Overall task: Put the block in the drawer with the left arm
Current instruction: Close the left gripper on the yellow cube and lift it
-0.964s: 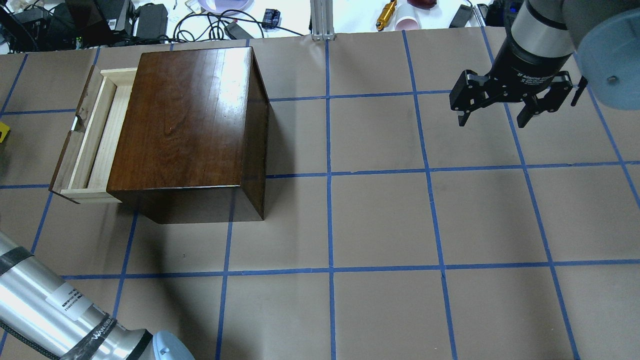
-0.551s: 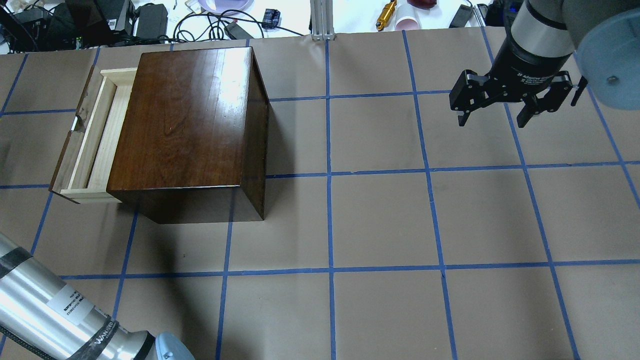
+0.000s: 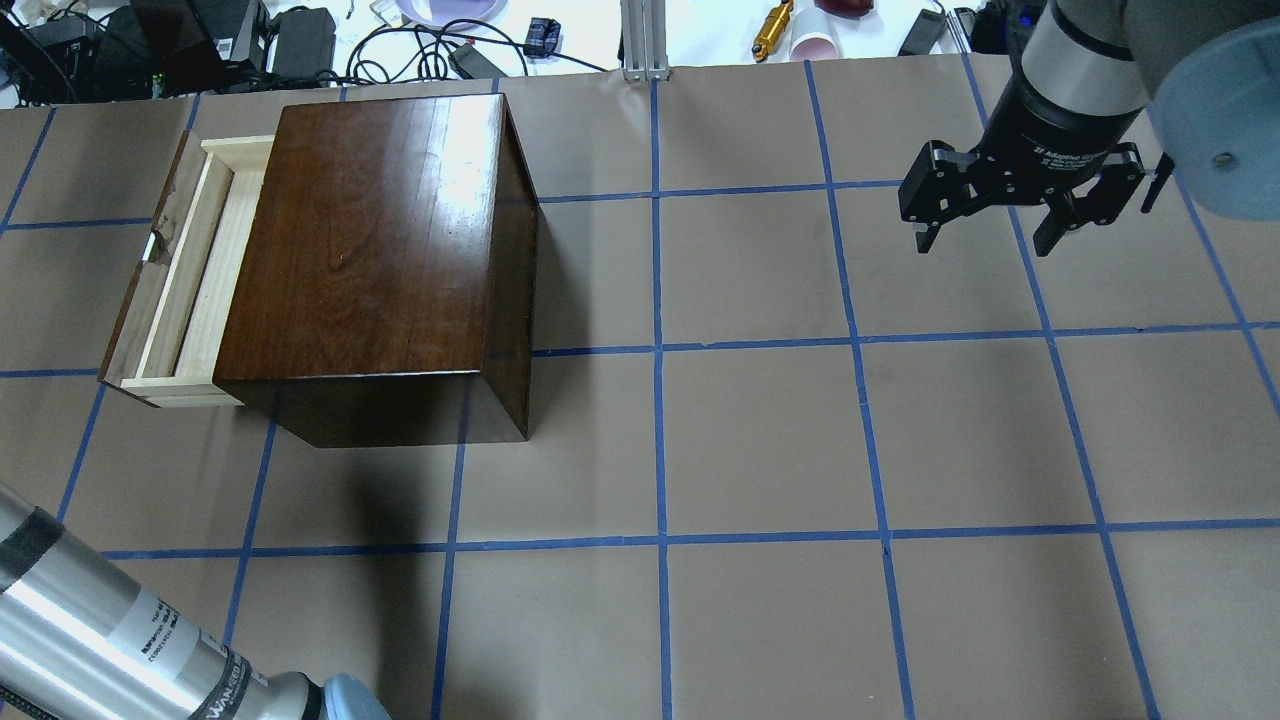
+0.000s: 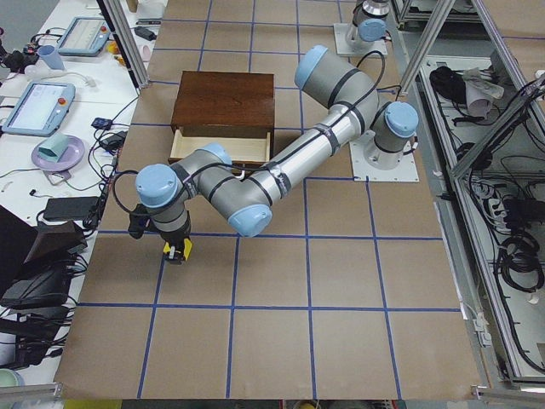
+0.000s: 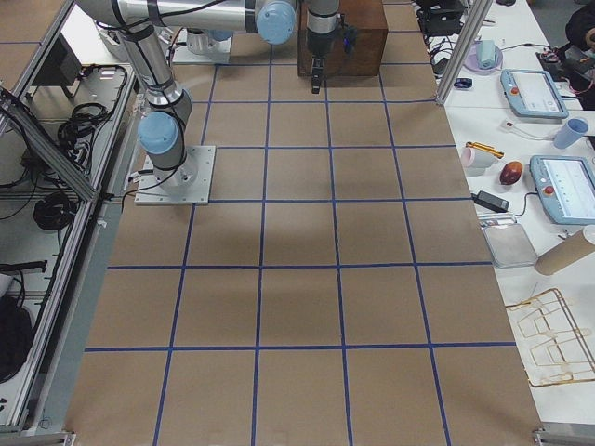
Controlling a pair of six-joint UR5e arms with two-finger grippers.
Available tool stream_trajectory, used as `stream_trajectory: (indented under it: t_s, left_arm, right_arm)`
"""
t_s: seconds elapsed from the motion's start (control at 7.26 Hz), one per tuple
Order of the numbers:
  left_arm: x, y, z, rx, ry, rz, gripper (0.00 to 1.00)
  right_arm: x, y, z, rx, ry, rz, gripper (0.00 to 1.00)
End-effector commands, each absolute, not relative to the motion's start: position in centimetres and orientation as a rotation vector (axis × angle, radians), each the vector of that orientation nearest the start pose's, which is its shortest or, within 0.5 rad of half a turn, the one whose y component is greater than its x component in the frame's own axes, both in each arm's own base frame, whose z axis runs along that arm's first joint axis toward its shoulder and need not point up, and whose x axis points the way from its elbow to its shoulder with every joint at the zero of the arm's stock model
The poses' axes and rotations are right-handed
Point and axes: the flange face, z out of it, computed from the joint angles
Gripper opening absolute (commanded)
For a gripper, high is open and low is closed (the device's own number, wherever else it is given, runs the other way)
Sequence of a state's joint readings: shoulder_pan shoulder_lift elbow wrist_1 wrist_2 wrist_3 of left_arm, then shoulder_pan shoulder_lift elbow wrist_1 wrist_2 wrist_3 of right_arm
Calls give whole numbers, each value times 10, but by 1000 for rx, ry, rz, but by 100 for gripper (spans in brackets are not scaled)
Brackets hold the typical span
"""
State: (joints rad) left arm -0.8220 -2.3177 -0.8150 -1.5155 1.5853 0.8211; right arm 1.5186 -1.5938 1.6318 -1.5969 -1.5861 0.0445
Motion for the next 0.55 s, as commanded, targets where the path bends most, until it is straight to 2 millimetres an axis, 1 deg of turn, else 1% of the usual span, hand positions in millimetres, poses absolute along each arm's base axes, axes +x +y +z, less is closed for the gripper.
stream_trajectory:
  t_s: [0.0, 0.14, 0.41]
  left_arm:
    - [379, -656, 444, 73, 3127, 12, 0]
    - [348, -661, 457, 25, 3135, 23, 0]
    - [298, -665, 470, -72, 3169, 69, 0]
  right_arm:
    - [107, -487, 472, 152, 3153, 19, 100]
    - [107, -487, 472, 152, 3153, 17, 100]
    - [107, -487, 472, 152, 3153, 19, 100]
